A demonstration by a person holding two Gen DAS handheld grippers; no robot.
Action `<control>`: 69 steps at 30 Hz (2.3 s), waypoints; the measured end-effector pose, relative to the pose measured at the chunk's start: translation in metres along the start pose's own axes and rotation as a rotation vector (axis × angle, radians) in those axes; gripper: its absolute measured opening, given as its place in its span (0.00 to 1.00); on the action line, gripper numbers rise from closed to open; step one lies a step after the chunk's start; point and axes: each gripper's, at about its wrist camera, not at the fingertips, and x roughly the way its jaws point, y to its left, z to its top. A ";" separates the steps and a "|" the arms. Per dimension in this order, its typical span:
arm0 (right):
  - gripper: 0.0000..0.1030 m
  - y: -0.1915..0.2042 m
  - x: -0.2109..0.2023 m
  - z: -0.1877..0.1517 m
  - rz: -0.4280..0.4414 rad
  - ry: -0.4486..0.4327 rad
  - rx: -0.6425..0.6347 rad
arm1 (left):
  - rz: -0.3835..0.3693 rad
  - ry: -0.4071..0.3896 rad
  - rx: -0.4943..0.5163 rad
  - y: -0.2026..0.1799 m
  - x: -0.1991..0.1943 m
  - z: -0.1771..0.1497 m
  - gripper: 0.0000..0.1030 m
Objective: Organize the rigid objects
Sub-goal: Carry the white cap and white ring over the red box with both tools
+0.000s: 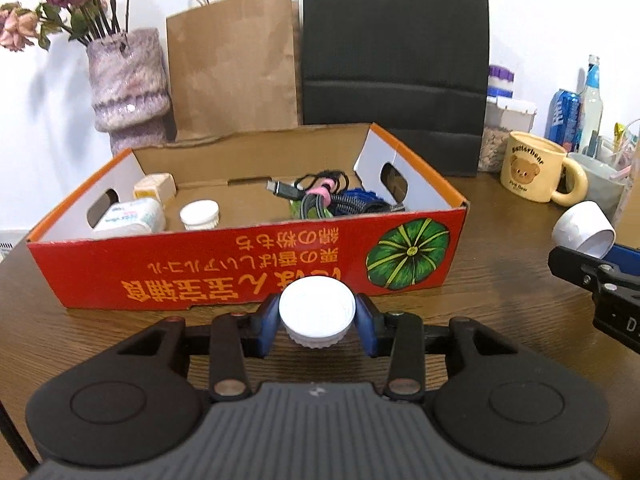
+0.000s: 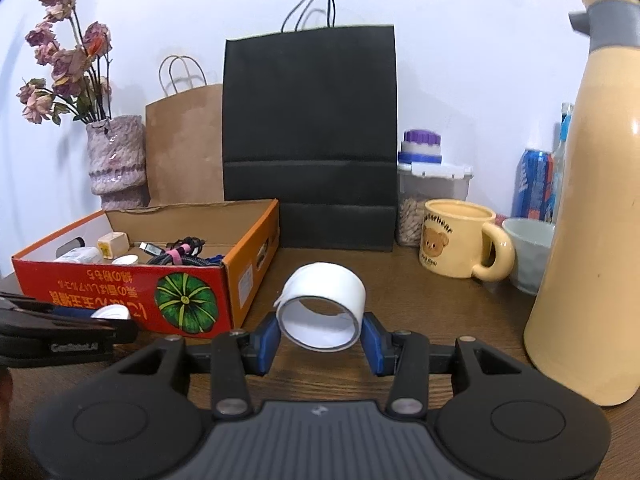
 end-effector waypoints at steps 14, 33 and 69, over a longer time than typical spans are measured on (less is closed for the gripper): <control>0.41 0.040 -0.032 0.001 0.029 -0.053 -0.005 | 0.021 -0.042 -0.051 0.039 -0.040 -0.011 0.40; 0.41 0.098 -0.066 0.023 0.099 -0.085 0.000 | 0.031 -0.144 -0.139 0.095 -0.100 -0.005 0.40; 0.42 0.145 0.077 0.089 0.113 -0.057 0.008 | 0.140 -0.189 -0.201 0.140 -0.005 0.079 0.40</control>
